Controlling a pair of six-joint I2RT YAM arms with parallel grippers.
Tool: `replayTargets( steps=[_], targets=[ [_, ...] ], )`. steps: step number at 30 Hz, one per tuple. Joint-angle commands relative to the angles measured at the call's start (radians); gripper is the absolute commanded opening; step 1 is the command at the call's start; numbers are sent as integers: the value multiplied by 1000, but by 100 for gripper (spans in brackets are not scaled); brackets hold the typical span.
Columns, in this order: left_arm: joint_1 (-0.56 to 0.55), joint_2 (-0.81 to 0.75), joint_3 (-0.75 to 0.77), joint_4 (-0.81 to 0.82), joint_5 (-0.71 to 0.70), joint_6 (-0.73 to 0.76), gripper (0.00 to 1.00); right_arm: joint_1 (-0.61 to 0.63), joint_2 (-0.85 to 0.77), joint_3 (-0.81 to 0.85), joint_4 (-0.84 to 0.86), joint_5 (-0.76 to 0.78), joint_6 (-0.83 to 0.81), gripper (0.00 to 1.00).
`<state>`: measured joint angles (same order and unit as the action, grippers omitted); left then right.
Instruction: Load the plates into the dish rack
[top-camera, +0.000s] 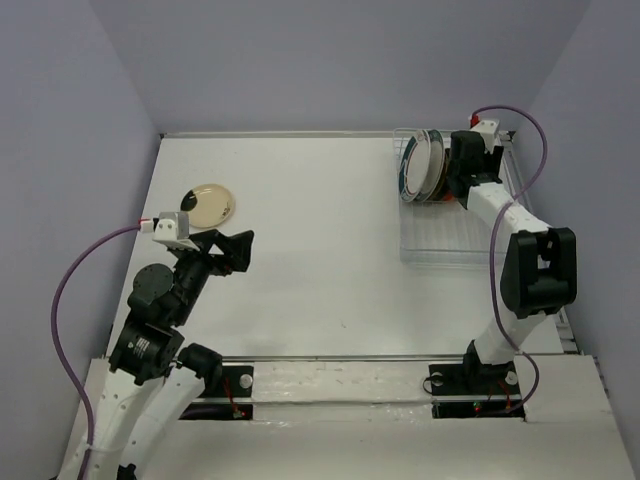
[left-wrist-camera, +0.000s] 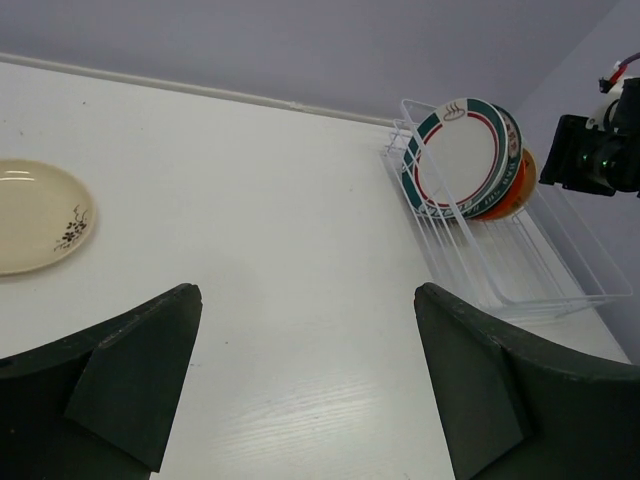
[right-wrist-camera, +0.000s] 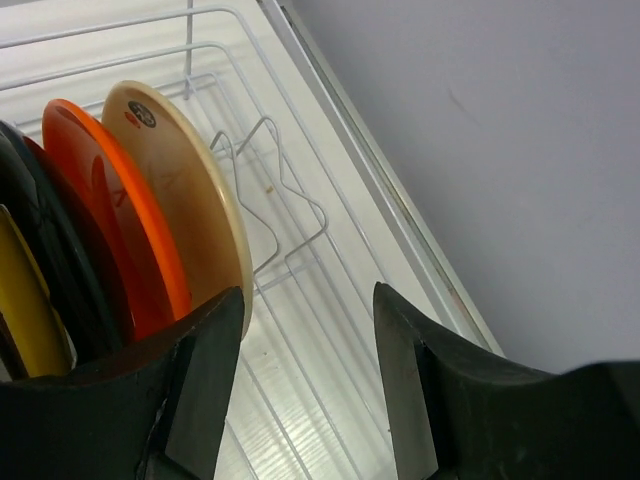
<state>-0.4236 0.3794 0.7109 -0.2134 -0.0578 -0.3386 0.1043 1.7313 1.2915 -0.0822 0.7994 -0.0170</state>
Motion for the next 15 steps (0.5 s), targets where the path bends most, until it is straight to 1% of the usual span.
replayTargets(
  steps=[1, 5, 6, 7, 9, 10, 11, 13, 15],
  targets=[
    [5, 58, 27, 49, -8, -7, 99, -6, -59, 75, -53, 4, 87, 60],
    [5, 137, 64, 46, -13, -43, 99, -6, -153, 69, -99, -67, 143, 61],
    [6, 153, 67, 60, -7, -54, 99, -6, -177, 65, -106, -100, 179, 61],
    [5, 171, 73, 66, -11, -66, 99, -6, -229, 58, -113, -189, 198, 61],
    [6, 231, 87, 77, -23, -102, 99, -6, -280, 26, -122, -293, 254, 62],
    [6, 275, 96, 83, -28, -115, 99, -6, -327, -1, -122, -418, 276, 63],
    [6, 276, 96, 89, -33, -129, 99, 8, -349, -1, -119, -471, 296, 63],
    [9, 344, 105, 117, -62, -181, 99, 38, -403, -52, -93, -585, 336, 65],
    [11, 409, 113, 140, -98, -236, 98, 99, -433, -107, -73, -646, 383, 65]
  ],
)
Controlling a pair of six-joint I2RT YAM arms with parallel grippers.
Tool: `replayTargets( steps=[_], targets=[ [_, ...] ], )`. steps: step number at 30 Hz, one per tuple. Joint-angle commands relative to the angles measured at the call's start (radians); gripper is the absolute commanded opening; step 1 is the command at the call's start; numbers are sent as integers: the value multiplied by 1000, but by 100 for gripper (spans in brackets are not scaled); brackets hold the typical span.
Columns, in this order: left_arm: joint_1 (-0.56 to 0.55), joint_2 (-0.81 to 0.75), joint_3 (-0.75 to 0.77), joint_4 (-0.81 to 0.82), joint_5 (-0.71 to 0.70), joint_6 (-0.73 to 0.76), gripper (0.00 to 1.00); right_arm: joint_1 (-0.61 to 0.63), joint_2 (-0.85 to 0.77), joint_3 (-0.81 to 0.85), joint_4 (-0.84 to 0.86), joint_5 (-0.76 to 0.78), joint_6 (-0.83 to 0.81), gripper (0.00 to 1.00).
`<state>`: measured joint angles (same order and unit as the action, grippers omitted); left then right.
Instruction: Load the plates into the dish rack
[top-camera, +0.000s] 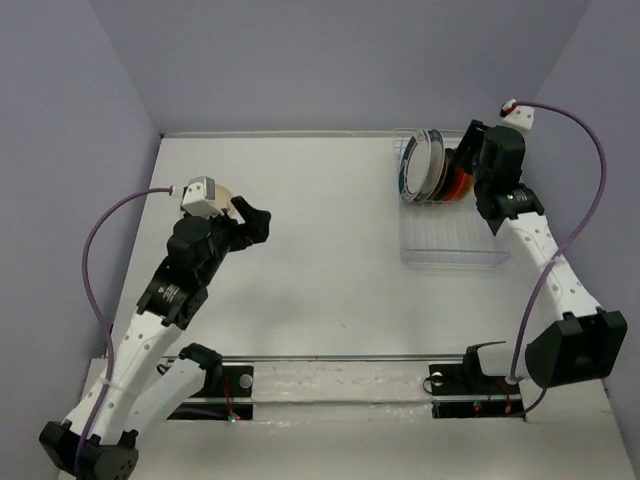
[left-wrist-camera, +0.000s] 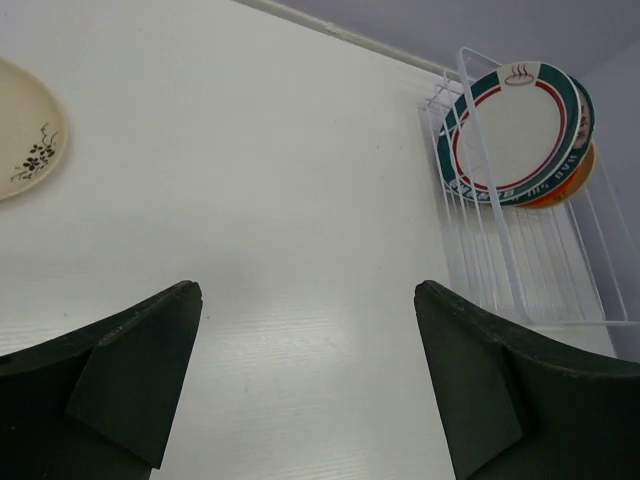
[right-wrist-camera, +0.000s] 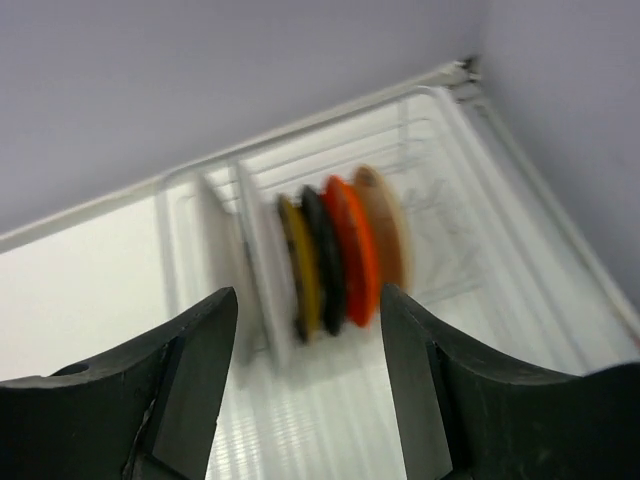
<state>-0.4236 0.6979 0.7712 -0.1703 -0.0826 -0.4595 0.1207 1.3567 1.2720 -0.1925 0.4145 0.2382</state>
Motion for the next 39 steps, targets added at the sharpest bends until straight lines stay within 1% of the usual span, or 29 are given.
replayTargets(
  steps=[1, 2, 4, 5, 6, 8, 9, 10, 11, 13, 14, 16, 20, 21, 23, 24, 25, 26, 27, 28, 31, 35, 38, 39],
  targets=[
    [13, 110, 53, 107, -86, -137, 97, 106, -74, -112, 57, -291, 144, 65],
    [26, 145, 47, 141, -95, -155, 93, 164, -102, -134, 94, -345, 157, 65],
    [52, 182, 36, 163, -83, -217, 87, 236, -126, -184, 123, -361, 184, 65],
    [95, 218, 25, 179, -71, -237, 78, 270, -136, -200, 151, -376, 185, 65],
    [117, 232, 14, 225, -66, -255, 75, 336, -151, -212, 160, -385, 185, 65],
    [175, 262, -13, 258, -46, -323, 69, 396, -163, -244, 177, -401, 190, 65],
    [253, 294, -39, 285, -23, -347, 67, 443, -177, -256, 182, -407, 190, 65],
    [285, 311, -55, 302, -28, -369, 67, 465, -185, -269, 188, -445, 194, 65],
    [346, 343, -76, 322, -34, -404, 68, 487, -192, -299, 218, -450, 197, 64],
    [396, 383, -87, 333, -77, -426, 70, 531, -209, -330, 246, -480, 204, 64],
    [414, 431, -82, 328, -89, -438, 71, 542, -212, -350, 249, -491, 207, 64],
    [486, 484, -67, 327, -111, -438, 72, 563, -218, -368, 261, -514, 213, 64],
    [559, 669, 19, 307, -137, -407, 72, 573, -226, -405, 277, -559, 220, 64],
    [578, 734, 54, 308, -141, -381, 72, 573, -231, -419, 284, -580, 223, 64],
    [597, 765, 74, 299, -151, -355, 72, 582, -232, -428, 288, -594, 228, 64],
    [605, 823, 107, 289, -157, -334, 71, 582, -238, -437, 289, -602, 233, 64],
    [615, 850, 121, 287, -154, -334, 70, 582, -241, -441, 291, -606, 234, 64],
    [635, 889, 132, 310, -148, -326, 67, 582, -246, -444, 291, -612, 236, 64],
    [643, 899, 129, 310, -131, -315, 65, 582, -246, -445, 291, -611, 234, 64],
    [651, 911, 126, 351, -114, -312, 65, 582, -248, -448, 292, -608, 233, 63],
    [669, 951, 128, 405, -82, -318, 64, 582, -229, -445, 292, -606, 220, 63],
    [674, 1051, 216, 407, -34, -292, 62, 591, -191, -447, 298, -628, 223, 63],
    [674, 1089, 240, 407, -26, -281, 60, 591, -172, -456, 317, -631, 234, 63],
    [674, 1110, 249, 411, -17, -278, 57, 591, -162, -456, 320, -632, 236, 63]
  ],
)
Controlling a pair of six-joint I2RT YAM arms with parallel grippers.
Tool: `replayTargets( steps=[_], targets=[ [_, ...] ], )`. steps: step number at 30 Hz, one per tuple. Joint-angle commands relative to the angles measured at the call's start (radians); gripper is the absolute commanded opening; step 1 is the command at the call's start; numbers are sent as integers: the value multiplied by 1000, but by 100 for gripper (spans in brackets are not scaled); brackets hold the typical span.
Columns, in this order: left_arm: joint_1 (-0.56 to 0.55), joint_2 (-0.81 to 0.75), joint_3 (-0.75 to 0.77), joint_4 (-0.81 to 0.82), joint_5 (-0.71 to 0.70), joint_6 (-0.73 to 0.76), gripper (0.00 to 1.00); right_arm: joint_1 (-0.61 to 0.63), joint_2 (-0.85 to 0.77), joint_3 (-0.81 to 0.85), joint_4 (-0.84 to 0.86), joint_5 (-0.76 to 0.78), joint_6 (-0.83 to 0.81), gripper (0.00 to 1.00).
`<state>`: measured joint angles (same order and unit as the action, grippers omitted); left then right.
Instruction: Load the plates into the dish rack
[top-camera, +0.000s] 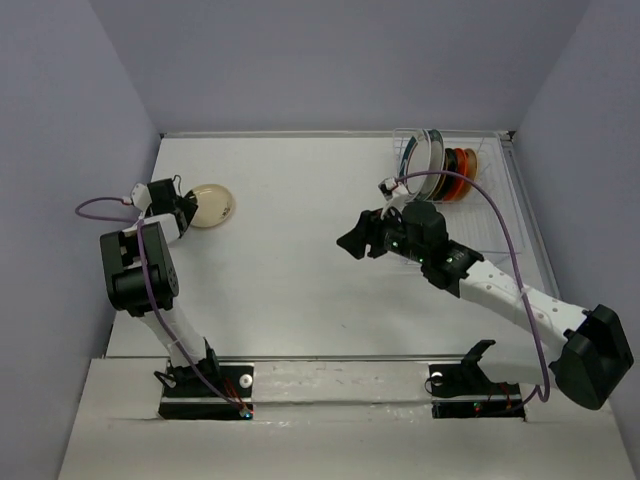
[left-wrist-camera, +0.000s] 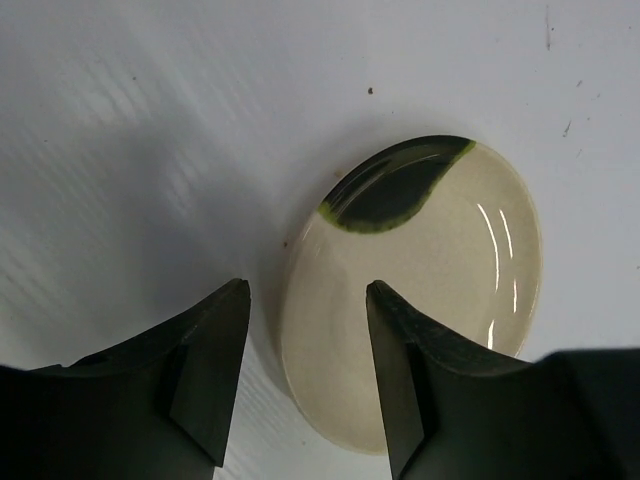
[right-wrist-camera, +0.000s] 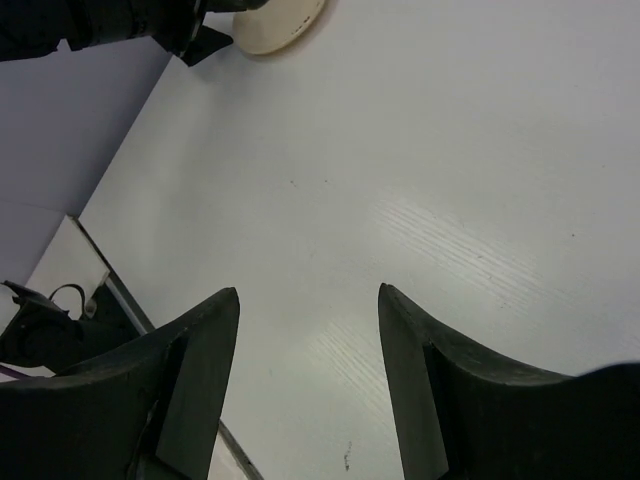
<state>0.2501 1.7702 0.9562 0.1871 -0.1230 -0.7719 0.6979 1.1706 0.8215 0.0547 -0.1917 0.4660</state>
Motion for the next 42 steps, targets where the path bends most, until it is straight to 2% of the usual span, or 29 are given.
replayTargets(
  steps=[1, 4, 5, 8, 9, 10, 15, 18, 19, 20, 23, 29, 35, 38, 42],
  targets=[
    [2, 49, 67, 57, 28, 34, 55, 14, 29, -5, 76, -26, 10, 63],
    [0, 77, 75, 69, 49, 26, 45, 14, 47, -1, 79, -25, 13, 63],
    [0, 84, 75, 74, 54, 19, 38, 14, 50, -1, 83, -25, 16, 63],
    [2, 94, 70, 92, 72, 8, 26, 14, 72, 2, 97, -11, 20, 63],
    [3, 94, 62, 97, 75, 3, 14, 14, 78, 4, 97, 1, 20, 63],
    [3, 94, 58, 109, 82, 2, 6, 14, 89, 7, 97, 3, 22, 63],
    [3, 25, -2, 172, 115, 3, 6, 14, 124, 28, 109, 21, 25, 63],
    [-2, -41, -27, 199, 170, -6, 6, 14, 161, 60, 99, 41, 33, 67],
    [-8, -87, -39, 212, 206, -12, 6, 14, 173, 91, 93, 44, 48, 72],
    [-15, -110, -43, 213, 218, -13, 6, 14, 204, 109, 83, 44, 57, 83],
    [-66, -207, -60, 218, 278, -32, 6, 14, 256, 179, 68, 43, 105, 91],
    [-237, -418, -120, 216, 378, -33, 6, -3, 313, 280, 51, 66, 141, 95],
    [-382, -514, -186, 229, 427, -40, 6, -129, 265, 292, 31, -9, 142, 96],
    [-451, -558, -221, 249, 441, -35, 6, -150, 232, 283, 28, -74, 94, 95],
    [-515, -607, -261, 302, 464, -41, 6, -169, 218, 265, -12, -57, 71, 92]
  ],
)
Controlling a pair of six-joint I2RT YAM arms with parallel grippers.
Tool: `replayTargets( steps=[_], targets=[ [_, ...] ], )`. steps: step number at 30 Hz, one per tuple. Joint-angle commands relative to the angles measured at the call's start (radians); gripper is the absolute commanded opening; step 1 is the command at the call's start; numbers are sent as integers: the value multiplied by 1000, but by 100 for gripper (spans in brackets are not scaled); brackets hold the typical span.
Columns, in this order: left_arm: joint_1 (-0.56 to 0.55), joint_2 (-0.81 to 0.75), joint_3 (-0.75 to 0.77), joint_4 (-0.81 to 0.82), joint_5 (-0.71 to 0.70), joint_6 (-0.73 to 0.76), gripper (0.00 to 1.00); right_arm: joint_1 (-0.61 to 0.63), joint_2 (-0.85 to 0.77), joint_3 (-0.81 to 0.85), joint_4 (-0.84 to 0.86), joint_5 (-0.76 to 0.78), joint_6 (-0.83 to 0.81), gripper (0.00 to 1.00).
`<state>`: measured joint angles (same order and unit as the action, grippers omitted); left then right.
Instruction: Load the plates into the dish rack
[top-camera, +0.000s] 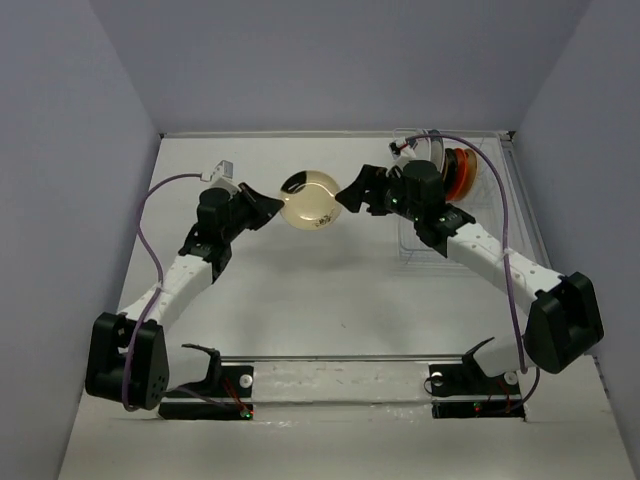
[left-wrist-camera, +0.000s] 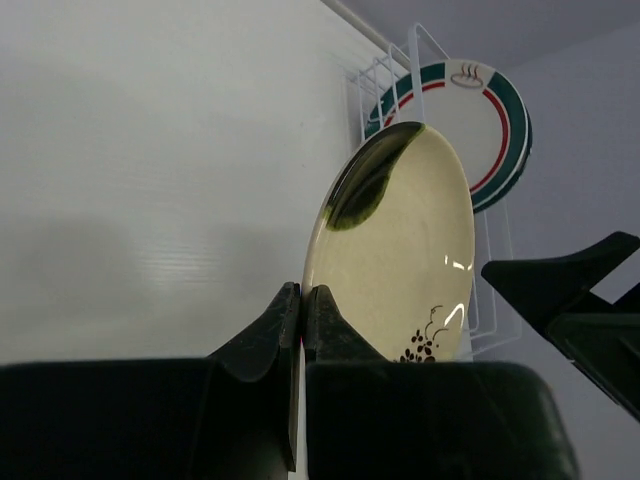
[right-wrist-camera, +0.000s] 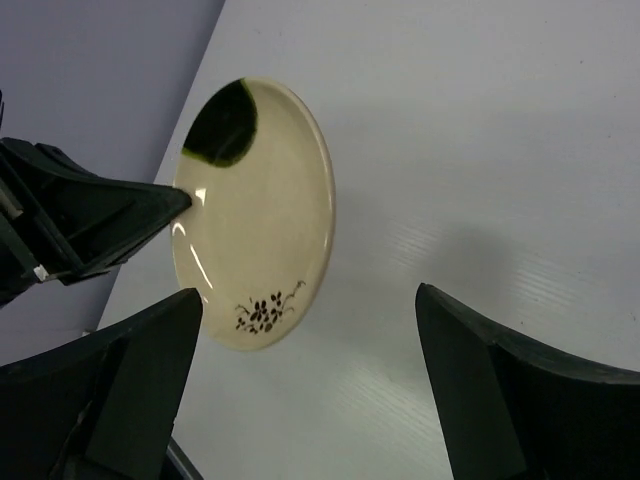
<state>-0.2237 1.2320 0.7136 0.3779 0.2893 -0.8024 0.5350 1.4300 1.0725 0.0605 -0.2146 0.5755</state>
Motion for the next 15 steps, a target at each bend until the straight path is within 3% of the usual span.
replayTargets(
  steps=[1, 7, 9, 10, 13, 14, 15],
  targets=[
    [-52, -78, -23, 118, 57, -12, 6, -6, -45, 3, -19, -28, -34, 91],
    [-95, -117, -28, 151, 105, 28, 6, -15, -36, -9, -18, -88, -32, 79],
    [-95, -127, -22, 150, 119, 45, 6, -15, -39, -13, -14, -88, -28, 63],
    [-97, -132, -17, 151, 131, 49, 6, -15, -48, -16, -11, -86, -31, 47],
    [-100, -152, -17, 136, 146, 61, 6, -15, -83, -25, -8, -55, -25, 11],
    [-100, -157, -14, 124, 148, 66, 11, -26, -94, -28, -7, -48, -25, 7],
    [-100, -166, -3, 89, 148, 81, 30, -26, -104, -31, -7, -33, -25, 7]
  ],
)
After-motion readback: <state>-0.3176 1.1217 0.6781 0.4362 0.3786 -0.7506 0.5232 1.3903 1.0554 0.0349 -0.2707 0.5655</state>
